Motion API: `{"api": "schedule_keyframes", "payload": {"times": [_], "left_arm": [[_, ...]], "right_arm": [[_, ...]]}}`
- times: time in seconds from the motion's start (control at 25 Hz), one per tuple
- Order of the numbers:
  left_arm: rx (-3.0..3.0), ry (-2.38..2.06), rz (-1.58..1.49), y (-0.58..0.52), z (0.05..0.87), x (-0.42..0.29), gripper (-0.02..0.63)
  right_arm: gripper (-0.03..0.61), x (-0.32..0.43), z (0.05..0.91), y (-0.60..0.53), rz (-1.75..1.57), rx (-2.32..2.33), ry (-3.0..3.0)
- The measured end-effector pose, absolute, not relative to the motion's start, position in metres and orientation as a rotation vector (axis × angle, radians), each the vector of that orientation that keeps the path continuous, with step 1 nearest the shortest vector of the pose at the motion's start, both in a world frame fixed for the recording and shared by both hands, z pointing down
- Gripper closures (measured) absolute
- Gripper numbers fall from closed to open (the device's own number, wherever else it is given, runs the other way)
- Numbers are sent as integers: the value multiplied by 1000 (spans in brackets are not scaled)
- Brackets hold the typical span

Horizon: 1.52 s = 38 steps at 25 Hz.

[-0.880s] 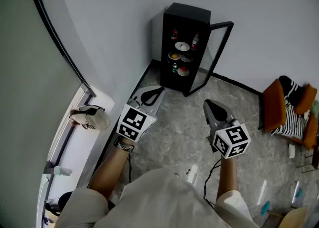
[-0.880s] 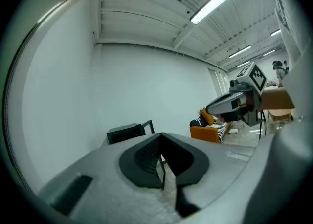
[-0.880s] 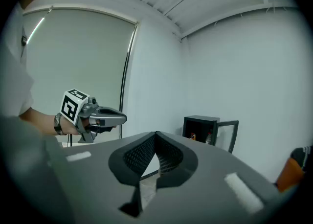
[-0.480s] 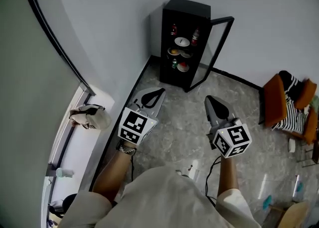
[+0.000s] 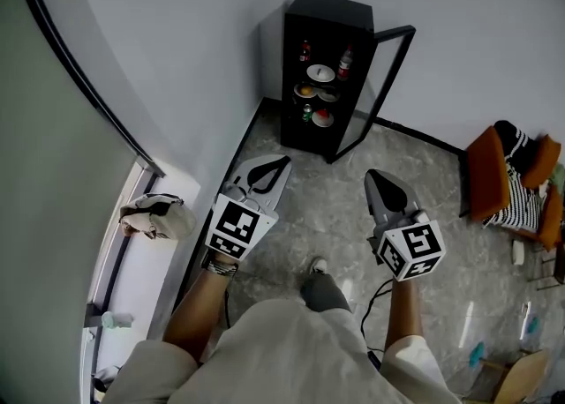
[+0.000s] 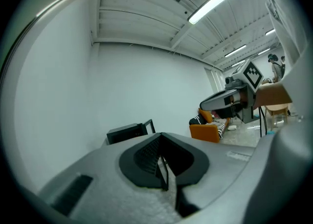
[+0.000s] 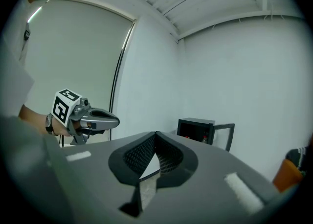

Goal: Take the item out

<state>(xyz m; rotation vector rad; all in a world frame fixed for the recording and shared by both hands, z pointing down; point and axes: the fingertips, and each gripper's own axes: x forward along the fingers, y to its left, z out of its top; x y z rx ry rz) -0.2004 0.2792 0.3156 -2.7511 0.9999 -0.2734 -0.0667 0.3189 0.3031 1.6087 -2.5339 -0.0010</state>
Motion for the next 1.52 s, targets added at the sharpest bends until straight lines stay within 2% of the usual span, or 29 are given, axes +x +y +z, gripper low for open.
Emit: {"api": "schedule_keyframes", "payload": {"times": [0.36, 0.76, 1.52], "left_arm": [[-2714, 1006, -304, 156, 322, -138, 609], [-2688, 1086, -311, 4, 299, -67, 609], [-2698, 1178, -388, -133, 317, 2, 609]], "right_arm": [[571, -6, 306, 190, -130, 1620, -2535], [571, 69, 283, 31, -95, 1560, -2604], [571, 139, 309, -102, -6, 1496, -2589]]}}
